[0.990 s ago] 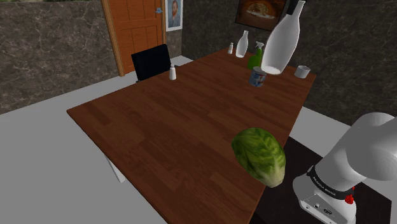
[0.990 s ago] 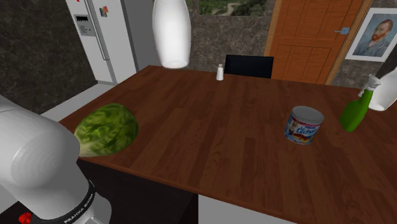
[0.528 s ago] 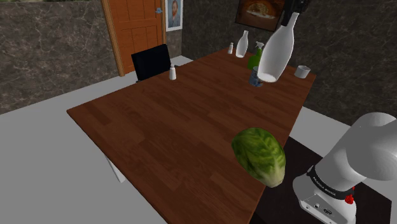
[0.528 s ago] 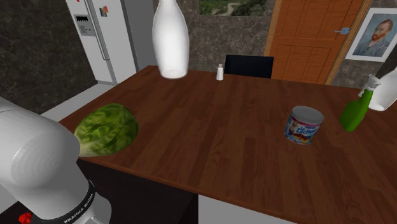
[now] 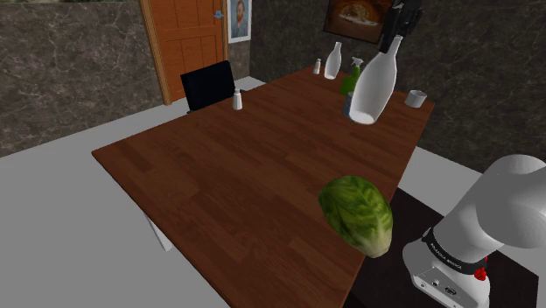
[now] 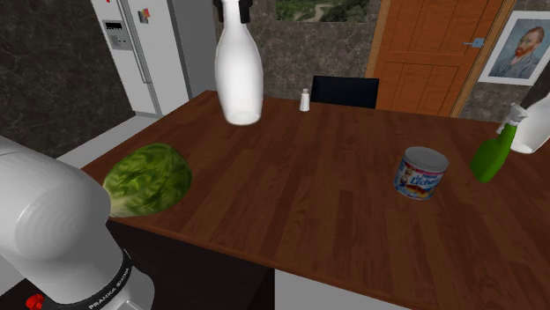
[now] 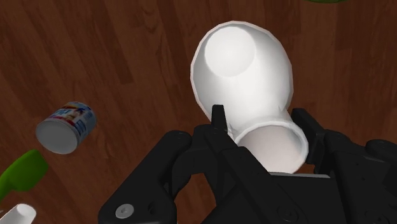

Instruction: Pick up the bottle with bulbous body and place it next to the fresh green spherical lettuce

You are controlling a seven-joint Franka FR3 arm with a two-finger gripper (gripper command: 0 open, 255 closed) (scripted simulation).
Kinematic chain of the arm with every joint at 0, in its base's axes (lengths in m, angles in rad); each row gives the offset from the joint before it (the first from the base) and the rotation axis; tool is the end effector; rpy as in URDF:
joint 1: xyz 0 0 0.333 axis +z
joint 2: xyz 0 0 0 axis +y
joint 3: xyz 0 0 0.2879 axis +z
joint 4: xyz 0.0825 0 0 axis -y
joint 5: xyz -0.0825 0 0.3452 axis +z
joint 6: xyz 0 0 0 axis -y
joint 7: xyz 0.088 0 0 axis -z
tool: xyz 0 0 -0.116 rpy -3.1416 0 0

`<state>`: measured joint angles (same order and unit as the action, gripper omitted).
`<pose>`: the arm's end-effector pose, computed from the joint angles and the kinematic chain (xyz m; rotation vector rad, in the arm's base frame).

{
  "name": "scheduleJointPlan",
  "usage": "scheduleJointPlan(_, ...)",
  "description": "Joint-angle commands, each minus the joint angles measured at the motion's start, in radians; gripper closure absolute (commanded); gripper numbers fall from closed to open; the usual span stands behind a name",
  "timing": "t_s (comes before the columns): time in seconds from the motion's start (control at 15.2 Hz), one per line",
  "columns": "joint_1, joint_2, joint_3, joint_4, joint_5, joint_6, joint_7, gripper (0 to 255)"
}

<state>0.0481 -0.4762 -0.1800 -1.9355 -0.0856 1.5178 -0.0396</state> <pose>0.3655 -0.0764 0.6326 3.1309 -0.1277 0.0801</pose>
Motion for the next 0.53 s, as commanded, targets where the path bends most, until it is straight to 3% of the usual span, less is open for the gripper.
scheduleJointPlan(0.0, -0.001, -0.014, 0.001, -0.04, -0.002, 0.027, 0.003, 255)
scheduleJointPlan(0.46, -0.004, -0.041, -0.003, -0.158, -0.008, 0.118, 0.007, 255)
